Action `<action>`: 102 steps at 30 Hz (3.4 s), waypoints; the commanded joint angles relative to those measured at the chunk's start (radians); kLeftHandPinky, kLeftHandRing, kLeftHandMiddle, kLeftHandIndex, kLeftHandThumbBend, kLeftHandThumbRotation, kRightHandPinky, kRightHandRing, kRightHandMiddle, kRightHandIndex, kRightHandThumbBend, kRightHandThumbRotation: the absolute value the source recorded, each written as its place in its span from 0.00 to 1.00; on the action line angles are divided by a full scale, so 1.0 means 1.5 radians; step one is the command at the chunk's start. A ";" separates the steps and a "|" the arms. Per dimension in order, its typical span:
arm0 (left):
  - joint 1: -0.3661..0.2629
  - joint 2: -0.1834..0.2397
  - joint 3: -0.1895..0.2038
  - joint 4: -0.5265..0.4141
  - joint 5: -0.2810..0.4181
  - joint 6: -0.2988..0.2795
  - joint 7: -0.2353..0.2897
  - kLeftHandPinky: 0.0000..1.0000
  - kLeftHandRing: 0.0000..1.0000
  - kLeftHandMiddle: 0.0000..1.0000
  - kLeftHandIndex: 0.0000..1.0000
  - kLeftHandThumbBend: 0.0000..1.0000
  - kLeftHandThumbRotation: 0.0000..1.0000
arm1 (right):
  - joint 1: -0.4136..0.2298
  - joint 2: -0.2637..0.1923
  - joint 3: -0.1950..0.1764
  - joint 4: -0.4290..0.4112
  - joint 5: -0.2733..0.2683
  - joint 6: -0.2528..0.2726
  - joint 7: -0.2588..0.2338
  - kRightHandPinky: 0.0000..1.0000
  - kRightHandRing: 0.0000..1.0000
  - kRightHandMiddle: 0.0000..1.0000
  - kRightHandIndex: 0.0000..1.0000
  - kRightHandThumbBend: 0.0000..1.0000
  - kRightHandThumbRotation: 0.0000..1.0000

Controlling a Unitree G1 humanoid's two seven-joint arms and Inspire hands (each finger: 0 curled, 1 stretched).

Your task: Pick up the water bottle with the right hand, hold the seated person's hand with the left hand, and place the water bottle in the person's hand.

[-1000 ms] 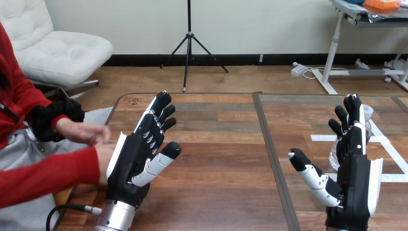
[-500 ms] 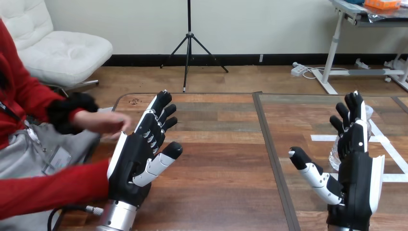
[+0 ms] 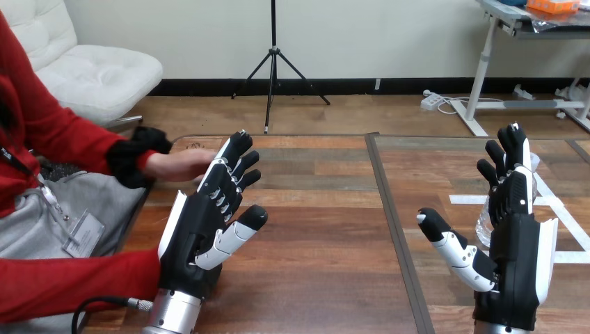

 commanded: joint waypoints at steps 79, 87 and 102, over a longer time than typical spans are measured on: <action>-0.036 0.000 0.013 -0.020 -0.016 -0.027 -0.016 0.86 0.93 0.96 0.93 1.00 0.63 | -0.015 0.005 -0.022 -0.047 -0.035 0.000 -0.023 0.88 0.93 0.96 0.97 1.00 0.54; -0.038 0.000 0.014 -0.020 -0.022 -0.024 -0.022 0.87 0.93 0.96 0.93 1.00 0.62 | -0.018 0.005 -0.022 -0.041 -0.037 -0.001 -0.026 0.88 0.93 0.96 0.97 1.00 0.54; -0.042 0.002 0.015 -0.019 -0.029 -0.021 -0.032 0.87 0.93 0.96 0.94 1.00 0.62 | -0.022 0.004 -0.020 -0.034 -0.040 -0.001 -0.027 0.88 0.94 0.96 0.97 1.00 0.54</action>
